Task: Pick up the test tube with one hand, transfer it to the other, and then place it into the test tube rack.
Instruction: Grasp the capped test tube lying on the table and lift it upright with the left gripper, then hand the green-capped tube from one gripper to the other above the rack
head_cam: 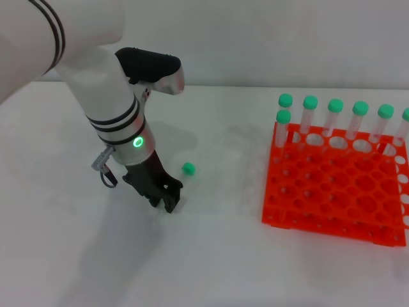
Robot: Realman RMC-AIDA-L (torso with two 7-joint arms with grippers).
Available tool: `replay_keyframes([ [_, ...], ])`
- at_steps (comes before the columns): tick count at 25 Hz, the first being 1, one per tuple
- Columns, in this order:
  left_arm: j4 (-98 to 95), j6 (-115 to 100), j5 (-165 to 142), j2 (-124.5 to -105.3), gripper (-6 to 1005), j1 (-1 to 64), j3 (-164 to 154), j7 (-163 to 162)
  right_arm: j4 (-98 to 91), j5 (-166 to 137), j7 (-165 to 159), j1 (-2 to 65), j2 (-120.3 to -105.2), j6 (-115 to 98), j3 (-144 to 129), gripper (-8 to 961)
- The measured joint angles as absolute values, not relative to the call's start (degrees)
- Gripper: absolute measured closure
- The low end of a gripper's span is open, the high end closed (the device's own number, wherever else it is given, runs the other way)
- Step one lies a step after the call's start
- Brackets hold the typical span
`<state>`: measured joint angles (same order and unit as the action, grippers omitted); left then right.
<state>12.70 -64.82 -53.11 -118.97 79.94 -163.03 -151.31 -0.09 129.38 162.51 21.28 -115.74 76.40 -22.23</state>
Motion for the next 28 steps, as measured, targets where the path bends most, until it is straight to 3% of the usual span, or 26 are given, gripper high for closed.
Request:
replay_keyframes([
  [8, 10.8, -64.0, -54.4, -118.96, 788, 80.3, -163.0, -151.2, -0.2, 129.5, 162.5, 21.0, -115.75, 76.4, -22.2, 83],
  [19, 11.5, -60.1, -52.2, -118.70, 798, 80.2, -162.9, -149.2, -0.6, 130.0, 162.5, 20.8, -115.59, 76.3, -22.2, 83],
  [28, 16.0, -36.1, -36.2, -118.76, 792, 76.6, -162.9, -139.9, -0.2, 130.4, 162.5, 20.7, -115.59, 76.3, -19.7, 83],
])
